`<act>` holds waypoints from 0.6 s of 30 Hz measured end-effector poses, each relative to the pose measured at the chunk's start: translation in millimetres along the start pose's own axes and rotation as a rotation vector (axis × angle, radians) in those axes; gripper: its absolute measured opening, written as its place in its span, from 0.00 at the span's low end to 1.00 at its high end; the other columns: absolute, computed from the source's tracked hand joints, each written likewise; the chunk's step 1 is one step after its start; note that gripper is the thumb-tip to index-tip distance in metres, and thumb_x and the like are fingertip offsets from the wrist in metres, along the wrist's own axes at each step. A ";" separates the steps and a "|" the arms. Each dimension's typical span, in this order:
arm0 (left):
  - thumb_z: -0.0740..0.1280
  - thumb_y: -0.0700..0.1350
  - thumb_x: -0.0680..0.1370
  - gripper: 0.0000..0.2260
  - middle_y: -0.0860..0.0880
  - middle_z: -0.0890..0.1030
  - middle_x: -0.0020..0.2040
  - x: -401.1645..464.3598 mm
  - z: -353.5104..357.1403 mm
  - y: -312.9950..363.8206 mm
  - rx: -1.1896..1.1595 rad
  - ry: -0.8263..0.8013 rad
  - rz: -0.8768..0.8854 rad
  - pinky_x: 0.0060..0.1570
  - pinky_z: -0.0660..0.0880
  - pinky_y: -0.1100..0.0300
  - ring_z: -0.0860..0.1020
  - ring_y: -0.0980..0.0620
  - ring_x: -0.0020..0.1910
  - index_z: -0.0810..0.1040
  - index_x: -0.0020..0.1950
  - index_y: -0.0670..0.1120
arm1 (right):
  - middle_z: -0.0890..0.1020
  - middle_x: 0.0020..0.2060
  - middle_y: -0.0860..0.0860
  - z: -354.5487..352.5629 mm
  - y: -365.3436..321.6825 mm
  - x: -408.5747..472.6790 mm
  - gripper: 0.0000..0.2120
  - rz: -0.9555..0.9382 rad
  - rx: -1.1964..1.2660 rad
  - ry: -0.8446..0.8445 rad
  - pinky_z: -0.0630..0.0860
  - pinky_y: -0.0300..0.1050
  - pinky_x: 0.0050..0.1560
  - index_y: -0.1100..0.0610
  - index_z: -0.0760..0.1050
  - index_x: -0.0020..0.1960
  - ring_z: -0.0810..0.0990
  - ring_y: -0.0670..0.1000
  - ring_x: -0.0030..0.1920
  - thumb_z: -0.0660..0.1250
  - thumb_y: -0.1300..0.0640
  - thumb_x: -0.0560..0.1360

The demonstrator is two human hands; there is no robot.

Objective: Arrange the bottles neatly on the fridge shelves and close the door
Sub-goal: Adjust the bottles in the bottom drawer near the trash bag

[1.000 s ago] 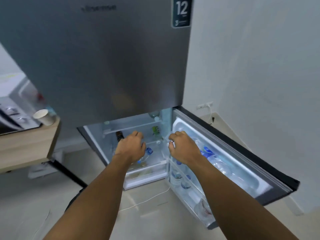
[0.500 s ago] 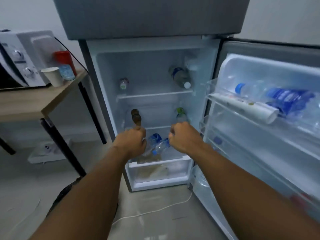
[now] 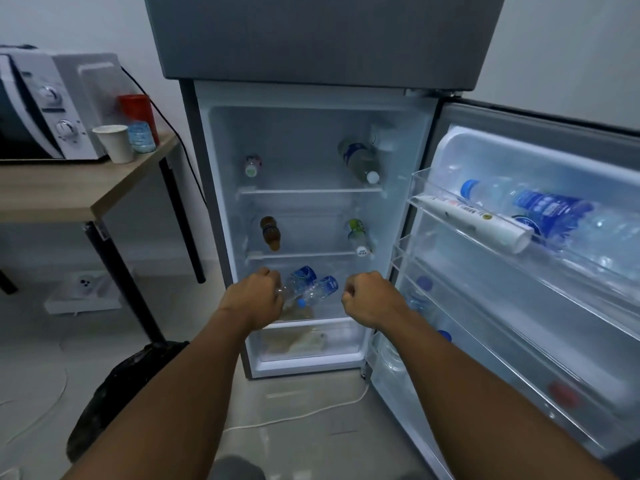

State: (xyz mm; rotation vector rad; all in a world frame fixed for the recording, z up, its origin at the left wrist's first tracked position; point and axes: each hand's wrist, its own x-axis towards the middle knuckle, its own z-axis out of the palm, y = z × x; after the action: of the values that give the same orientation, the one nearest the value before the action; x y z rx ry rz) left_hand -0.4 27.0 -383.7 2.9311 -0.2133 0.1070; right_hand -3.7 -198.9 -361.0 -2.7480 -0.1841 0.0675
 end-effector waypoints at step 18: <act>0.63 0.46 0.78 0.12 0.43 0.74 0.58 71.2 75.9 -63.2 -0.126 -0.065 -0.112 0.52 0.75 0.51 0.77 0.42 0.53 0.73 0.59 0.43 | 0.83 0.49 0.59 93.6 -4.8 102.3 0.12 0.017 0.083 -0.107 0.77 0.46 0.48 0.61 0.81 0.52 0.82 0.59 0.48 0.64 0.55 0.75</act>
State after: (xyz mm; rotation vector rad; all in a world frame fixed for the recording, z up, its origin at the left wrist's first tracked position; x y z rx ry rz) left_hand 83.7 63.1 -464.0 2.8157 -0.0624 -0.0185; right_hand 90.2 -145.6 -448.0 -2.6652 -0.1822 0.2222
